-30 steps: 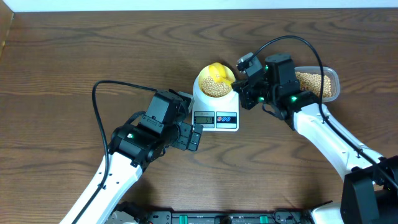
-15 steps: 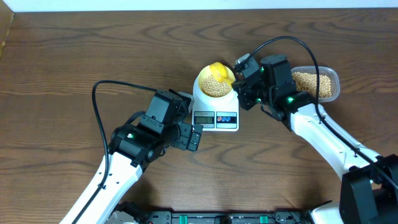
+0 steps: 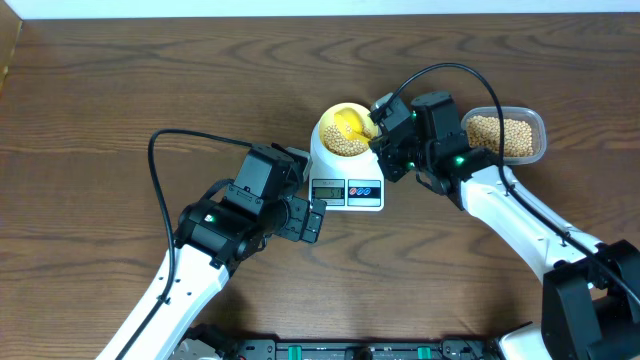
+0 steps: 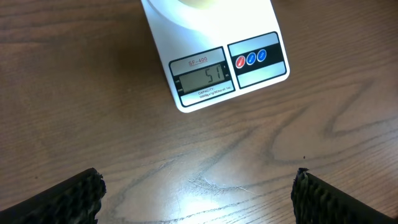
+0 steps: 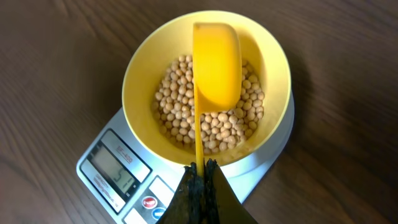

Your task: Scoop item into bowl and weigh 50g on scale

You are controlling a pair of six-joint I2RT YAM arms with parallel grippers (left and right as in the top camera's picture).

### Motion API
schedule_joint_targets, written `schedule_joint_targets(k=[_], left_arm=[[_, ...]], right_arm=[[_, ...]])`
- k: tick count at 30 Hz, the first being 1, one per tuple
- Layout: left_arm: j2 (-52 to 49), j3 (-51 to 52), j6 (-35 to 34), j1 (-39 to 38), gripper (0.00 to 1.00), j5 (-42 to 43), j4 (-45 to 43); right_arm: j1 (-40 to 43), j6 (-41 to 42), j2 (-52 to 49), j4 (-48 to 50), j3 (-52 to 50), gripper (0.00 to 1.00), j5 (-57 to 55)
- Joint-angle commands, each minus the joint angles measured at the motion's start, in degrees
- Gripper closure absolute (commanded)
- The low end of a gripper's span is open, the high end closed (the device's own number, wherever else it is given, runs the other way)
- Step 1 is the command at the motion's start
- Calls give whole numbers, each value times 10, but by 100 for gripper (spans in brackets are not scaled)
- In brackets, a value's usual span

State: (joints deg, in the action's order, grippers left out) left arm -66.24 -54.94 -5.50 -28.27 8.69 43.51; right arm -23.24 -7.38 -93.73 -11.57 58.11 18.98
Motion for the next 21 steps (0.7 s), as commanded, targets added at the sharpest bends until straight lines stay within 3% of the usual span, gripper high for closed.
schedule_joint_targets(k=[1,21], left_arm=[[0,-1,10,3,2,-1,2],[0,-1,10,3,2,-1,2]], right_arm=[[-10,-29,-12,-5,2,99,-2],[-24,-28,-12,-13,2,99,29]])
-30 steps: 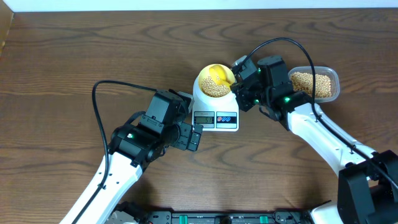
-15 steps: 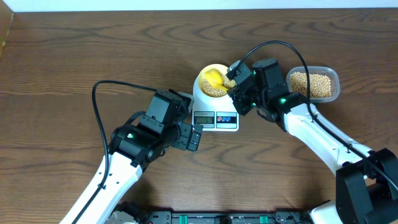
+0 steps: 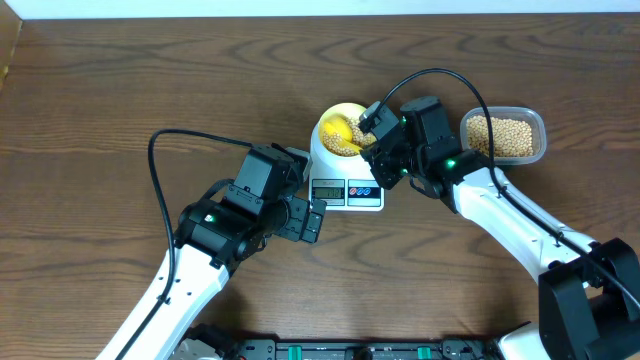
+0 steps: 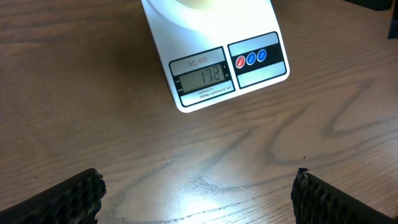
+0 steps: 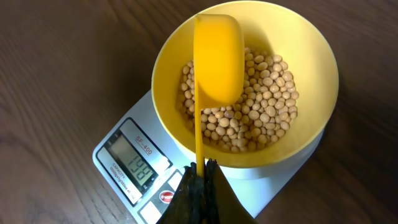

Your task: Scoop item into bowl and weigh 50g on scale

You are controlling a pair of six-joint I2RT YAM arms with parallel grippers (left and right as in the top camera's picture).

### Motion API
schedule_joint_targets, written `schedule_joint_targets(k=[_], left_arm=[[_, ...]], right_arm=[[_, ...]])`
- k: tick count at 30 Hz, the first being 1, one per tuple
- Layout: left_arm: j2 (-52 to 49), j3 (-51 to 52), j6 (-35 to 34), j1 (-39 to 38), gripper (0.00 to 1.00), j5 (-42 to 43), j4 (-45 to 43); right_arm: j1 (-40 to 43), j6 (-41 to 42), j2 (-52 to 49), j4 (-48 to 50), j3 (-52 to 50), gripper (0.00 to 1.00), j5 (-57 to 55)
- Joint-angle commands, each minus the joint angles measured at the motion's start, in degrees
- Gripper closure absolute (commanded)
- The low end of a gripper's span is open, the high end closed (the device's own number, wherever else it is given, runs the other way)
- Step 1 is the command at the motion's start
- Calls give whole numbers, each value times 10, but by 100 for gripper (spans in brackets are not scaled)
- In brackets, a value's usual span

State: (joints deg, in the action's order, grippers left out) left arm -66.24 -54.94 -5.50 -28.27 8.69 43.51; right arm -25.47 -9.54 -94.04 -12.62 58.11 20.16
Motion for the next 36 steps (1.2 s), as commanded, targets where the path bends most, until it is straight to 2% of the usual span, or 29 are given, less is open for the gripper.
schedule_joint_targets(k=[1,7,17,27,31,36], left_arm=[[0,-1,10,3,2,-1,2],[0,-1,10,3,2,-1,2],[0,-1,10,3,2,-1,2],[0,-1,10,3,2,-1,2],[0,-1,10,3,2,-1,2],[0,-1,10,3,2,-1,2]], right_arm=[[-1,-3,-9,-2,2,99,20],[26,9,-8,-2,2,99,93],[71,100,-8,14,2,99,114],[110,110,-8,18,2,99,189],[127,141,-8,26,2,99,193],[136,142,-8,30,2,99,192]])
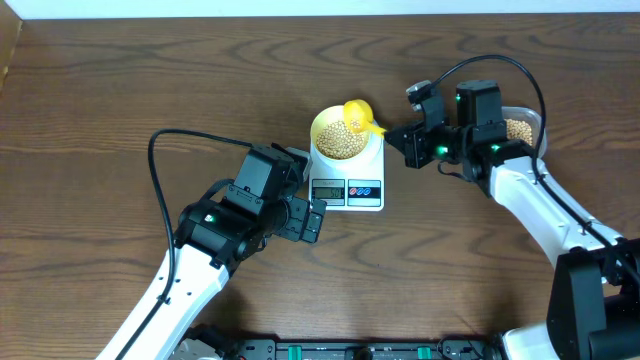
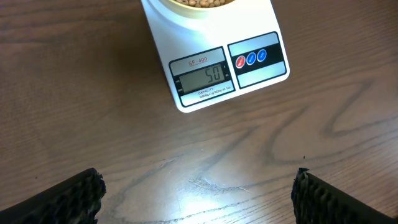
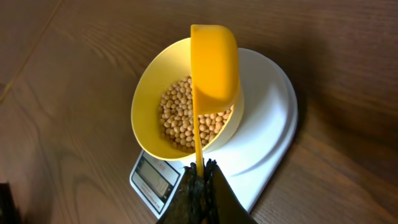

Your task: Scoop item into bowl and weigh 50g on scale

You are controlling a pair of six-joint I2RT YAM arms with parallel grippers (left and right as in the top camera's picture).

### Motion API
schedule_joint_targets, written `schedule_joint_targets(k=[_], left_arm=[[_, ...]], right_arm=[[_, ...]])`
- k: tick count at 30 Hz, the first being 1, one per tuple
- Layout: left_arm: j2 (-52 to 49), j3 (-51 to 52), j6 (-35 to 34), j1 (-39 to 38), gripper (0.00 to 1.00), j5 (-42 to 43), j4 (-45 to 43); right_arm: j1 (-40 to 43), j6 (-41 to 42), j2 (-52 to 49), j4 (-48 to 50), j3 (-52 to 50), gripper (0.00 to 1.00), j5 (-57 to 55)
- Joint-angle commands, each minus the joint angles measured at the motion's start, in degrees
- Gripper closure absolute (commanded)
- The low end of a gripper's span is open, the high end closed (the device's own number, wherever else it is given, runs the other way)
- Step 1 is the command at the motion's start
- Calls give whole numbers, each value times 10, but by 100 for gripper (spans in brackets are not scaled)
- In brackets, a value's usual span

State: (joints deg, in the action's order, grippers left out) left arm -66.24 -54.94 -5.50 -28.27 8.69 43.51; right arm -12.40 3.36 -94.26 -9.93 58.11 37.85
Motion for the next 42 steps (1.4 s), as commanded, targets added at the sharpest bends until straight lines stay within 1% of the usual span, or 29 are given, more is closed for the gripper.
schedule_joint_targets(k=[1,7,12,18,24,30,36,42], left_arm=[[0,-1,10,3,2,-1,2],[0,-1,10,3,2,-1,2],[0,-1,10,3,2,-1,2],[0,-1,10,3,2,-2,2],[0,-1,10,3,2,-2,2],[0,-1,10,3,2,-1,2],[0,-1,10,3,2,-1,2],[0,-1,10,3,2,-2,2]], right_arm=[[5,13,-6,3,2,99,15],[5,13,-6,7,2,99,-13],[5,13,-6,31,2,99,-16],[5,13,-6,31,2,99,-21],[7,13,-1,32,2,99,-5],[34,15,19,31,2,99,54],[69,61,33,32,2,99,102],[101,60,50,31,2,99,105]])
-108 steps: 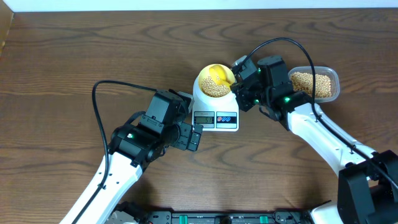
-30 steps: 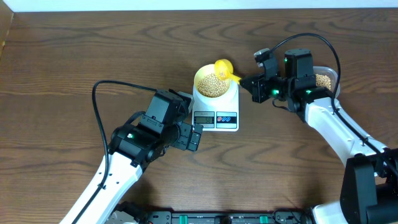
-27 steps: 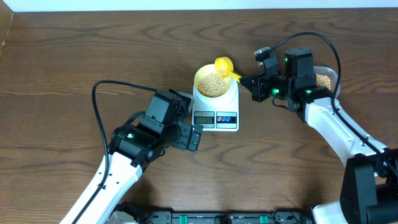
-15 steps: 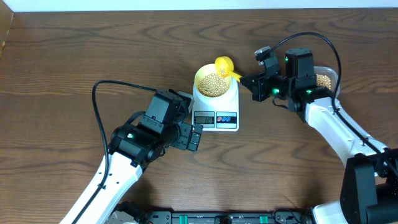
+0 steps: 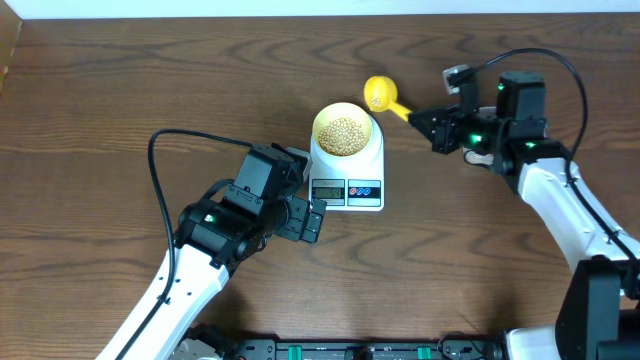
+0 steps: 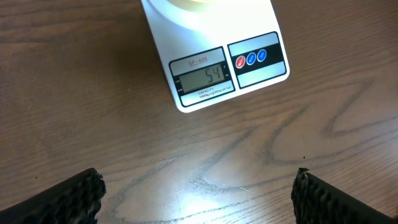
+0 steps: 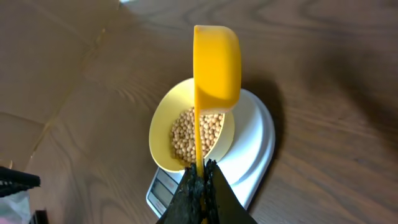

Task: Scoop item into bowl and weigh 50g on scale
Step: 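Carry the scoop back over the soybean tub with the right gripper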

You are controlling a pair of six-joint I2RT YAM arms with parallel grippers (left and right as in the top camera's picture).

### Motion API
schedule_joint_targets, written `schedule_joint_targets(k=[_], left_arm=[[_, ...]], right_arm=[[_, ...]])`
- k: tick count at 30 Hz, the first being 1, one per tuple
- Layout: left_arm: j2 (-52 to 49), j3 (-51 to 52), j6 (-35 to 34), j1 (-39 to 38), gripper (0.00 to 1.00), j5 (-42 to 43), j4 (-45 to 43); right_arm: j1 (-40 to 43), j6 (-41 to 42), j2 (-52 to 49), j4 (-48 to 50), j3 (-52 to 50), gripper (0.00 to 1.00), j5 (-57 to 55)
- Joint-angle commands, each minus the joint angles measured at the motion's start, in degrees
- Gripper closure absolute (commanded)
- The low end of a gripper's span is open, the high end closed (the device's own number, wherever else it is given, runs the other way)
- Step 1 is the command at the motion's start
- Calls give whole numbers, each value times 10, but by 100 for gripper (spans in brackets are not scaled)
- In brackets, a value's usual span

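Note:
A yellow bowl (image 5: 343,131) of soybeans stands on the white scale (image 5: 347,186); its display (image 6: 199,78) reads 54. My right gripper (image 7: 199,167) is shut on the handle of the yellow scoop (image 5: 379,93), which hangs above the table to the upper right of the bowl, clear of it. In the right wrist view the scoop (image 7: 216,67) shows its outer side, so its contents are hidden. My left gripper (image 6: 198,186) hovers open over bare wood just in front of the scale, fingers (image 6: 59,198) wide apart.
The right arm (image 5: 560,195) runs from the right edge up to the far right of the table. The left arm (image 5: 215,240) lies at the lower left. A black rail (image 5: 360,350) runs along the table's near edge.
The right gripper has drawn the scoop from over the bowl's far rim to a spot up and to the right, clear of the scale. The display went from 50 to 54.
The scoop sat inside the bowl over the beans, display 51. Then it pressed lower in the bowl and the display showed 172. Then it was raised at the bowl's rim with 50 showing. Now it is off to the right, display 54. The left arm stayed still throughout.

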State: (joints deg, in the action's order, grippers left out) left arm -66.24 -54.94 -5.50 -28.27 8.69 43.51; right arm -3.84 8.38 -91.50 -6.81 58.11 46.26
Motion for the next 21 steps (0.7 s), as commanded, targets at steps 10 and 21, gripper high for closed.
schedule_joint_targets(k=[10,21], left_arm=[[0,-1,10,3,2,-2,2],[0,-1,10,3,2,-1,2]], right_arm=[[83,10,71,-96,2,99,-24],[154,10,189,-212,2,99,-100]])
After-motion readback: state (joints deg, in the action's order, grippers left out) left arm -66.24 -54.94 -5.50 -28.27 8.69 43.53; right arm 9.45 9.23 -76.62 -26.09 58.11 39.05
